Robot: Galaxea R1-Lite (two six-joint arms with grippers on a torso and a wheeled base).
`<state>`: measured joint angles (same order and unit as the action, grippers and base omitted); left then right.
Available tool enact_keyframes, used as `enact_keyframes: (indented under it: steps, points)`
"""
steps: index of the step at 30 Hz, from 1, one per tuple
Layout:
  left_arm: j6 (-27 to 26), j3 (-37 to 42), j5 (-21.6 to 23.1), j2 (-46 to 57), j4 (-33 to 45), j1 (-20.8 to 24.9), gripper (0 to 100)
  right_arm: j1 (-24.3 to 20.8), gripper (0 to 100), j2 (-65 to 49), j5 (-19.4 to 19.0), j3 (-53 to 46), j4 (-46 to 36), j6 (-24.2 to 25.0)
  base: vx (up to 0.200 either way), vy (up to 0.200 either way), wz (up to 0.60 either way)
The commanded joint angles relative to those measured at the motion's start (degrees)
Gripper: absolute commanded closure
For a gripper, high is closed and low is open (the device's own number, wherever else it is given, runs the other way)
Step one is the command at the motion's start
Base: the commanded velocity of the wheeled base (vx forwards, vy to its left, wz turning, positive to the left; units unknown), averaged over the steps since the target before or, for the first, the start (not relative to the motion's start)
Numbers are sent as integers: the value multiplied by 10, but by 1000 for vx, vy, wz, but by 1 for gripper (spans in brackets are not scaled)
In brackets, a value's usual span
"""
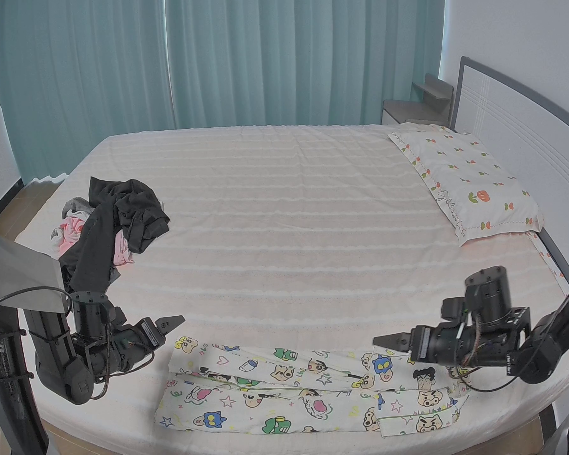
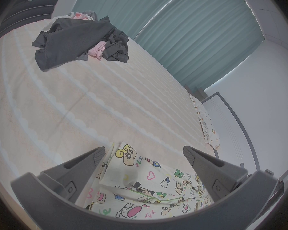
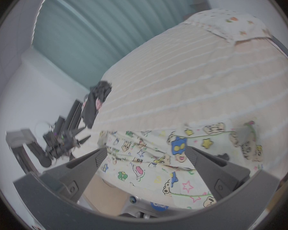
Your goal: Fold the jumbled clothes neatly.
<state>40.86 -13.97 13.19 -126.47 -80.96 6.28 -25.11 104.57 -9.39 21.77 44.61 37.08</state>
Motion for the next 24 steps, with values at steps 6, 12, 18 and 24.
enact_keyframes:
  steps: [6,12,18,24]
  points:
    - [-3,3,1,-3,0,10,0,71,0,32,-34,-81,113,73,-200,0,0]
    - [-20,3,1,-1,0,19,0,71,0,51,-38,-132,218,76,-67,0,0]
    - [-20,3,2,-1,0,19,0,70,0,55,-39,-133,224,76,0,33,0]
    - [-19,-1,2,-4,0,19,0,69,0,55,-39,-135,224,77,0,200,0]
